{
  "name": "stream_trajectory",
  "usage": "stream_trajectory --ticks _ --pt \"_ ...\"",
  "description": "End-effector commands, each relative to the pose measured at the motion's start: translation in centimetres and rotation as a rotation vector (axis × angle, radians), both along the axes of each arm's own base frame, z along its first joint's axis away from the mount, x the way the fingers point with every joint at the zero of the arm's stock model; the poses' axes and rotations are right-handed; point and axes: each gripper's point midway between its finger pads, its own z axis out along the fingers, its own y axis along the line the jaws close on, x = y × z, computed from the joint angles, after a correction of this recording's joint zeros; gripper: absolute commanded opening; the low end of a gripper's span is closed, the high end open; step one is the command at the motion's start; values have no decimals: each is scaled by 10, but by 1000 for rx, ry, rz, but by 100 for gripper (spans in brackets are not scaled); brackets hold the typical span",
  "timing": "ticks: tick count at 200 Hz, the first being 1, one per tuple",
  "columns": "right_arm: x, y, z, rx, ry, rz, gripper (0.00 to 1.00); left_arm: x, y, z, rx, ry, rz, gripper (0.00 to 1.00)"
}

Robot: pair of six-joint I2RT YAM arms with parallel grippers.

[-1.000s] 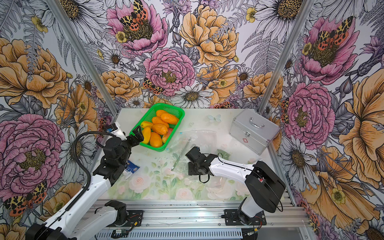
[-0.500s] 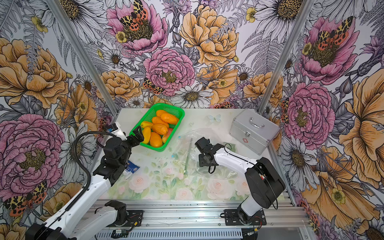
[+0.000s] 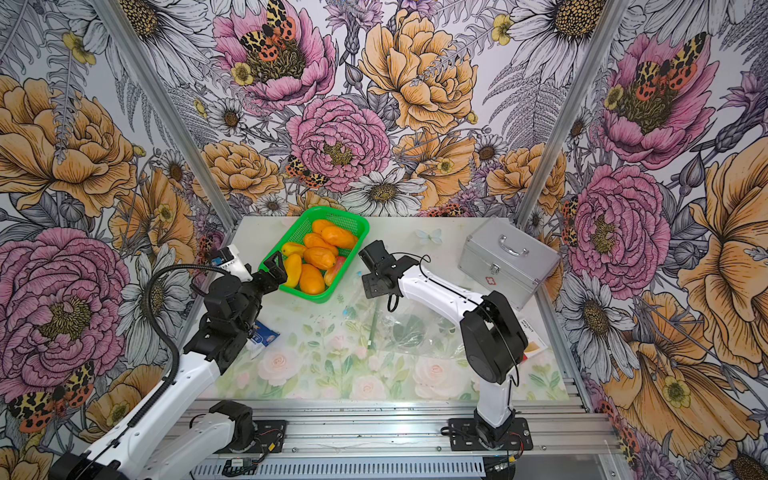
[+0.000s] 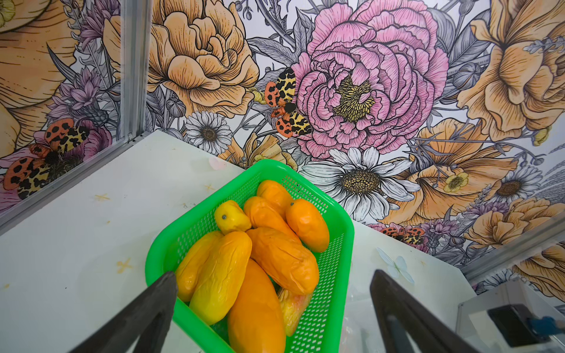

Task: Place the mango in a zip-top bag and seal the zipper
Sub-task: Adjust the zipper food storage bag at the center of the board, then pick up the zipper food storage bag.

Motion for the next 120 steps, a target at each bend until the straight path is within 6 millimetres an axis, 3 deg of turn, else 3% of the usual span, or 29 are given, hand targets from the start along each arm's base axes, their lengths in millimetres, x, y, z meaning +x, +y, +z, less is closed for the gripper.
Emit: stream_trajectory --ticks 1,49,93,120 --pt "16 23 -11 -2 -8 62 90 -4 2 0 -22 -12 -4 98" --pt "42 51 -48 31 21 83 91 -4 3 -3 -37 -4 -4 99" --pt "55 43 -79 22 56 47 90 -3 4 -6 -43 3 -5 99" --pt "55 41 -91 37 78 45 82 -2 5 -9 -51 11 1 99"
